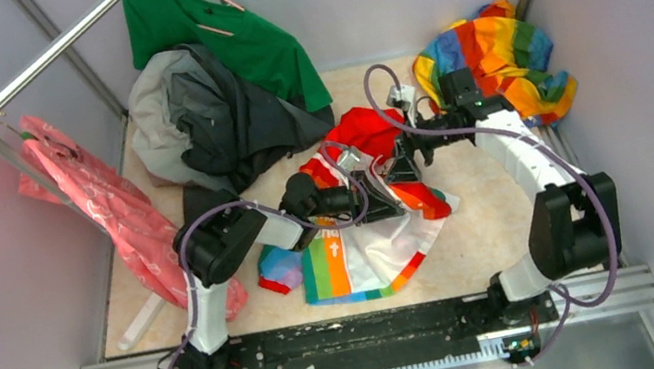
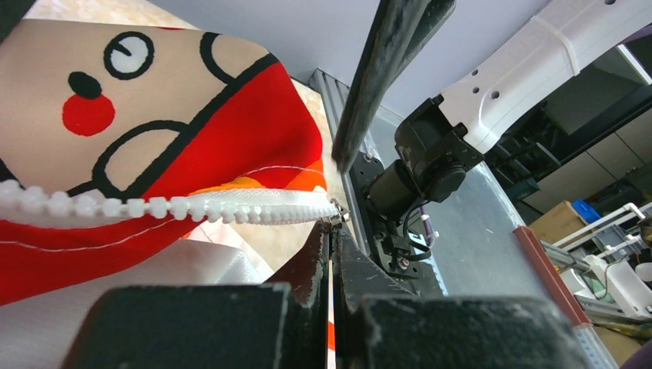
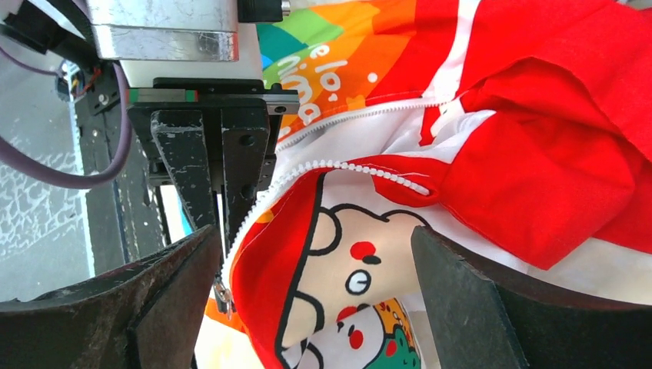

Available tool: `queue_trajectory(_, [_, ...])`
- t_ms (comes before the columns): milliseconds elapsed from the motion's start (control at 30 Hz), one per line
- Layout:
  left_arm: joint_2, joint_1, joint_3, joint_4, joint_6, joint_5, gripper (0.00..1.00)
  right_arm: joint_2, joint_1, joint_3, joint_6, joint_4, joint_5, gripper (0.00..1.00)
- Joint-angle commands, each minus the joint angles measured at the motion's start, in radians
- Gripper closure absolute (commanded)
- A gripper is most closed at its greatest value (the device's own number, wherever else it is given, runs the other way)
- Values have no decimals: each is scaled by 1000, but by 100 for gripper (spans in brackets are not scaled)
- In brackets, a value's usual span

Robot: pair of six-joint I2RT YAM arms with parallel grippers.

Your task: Zip up the jacket

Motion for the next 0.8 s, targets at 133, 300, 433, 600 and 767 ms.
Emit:
queue_trajectory(133, [24, -5, 16, 57, -13, 23, 100, 60, 86, 51, -42, -110, 123, 10])
queue_trajectory(300, [25, -6, 14, 59, -14, 24, 100, 91, 116, 68, -11, -112, 171, 19])
queue_trajectory(433, [27, -6, 10, 65, -17, 23, 100, 124, 116, 107, -3, -142, 117, 63])
queue_trajectory(600, [21, -3, -3, 75, -35, 12, 100, 131, 117, 121, -4, -162, 8, 98])
queue_trajectory(767, [16, -1, -6, 77, -184, 10, 100, 25, 114, 36, 88, 57, -85, 100])
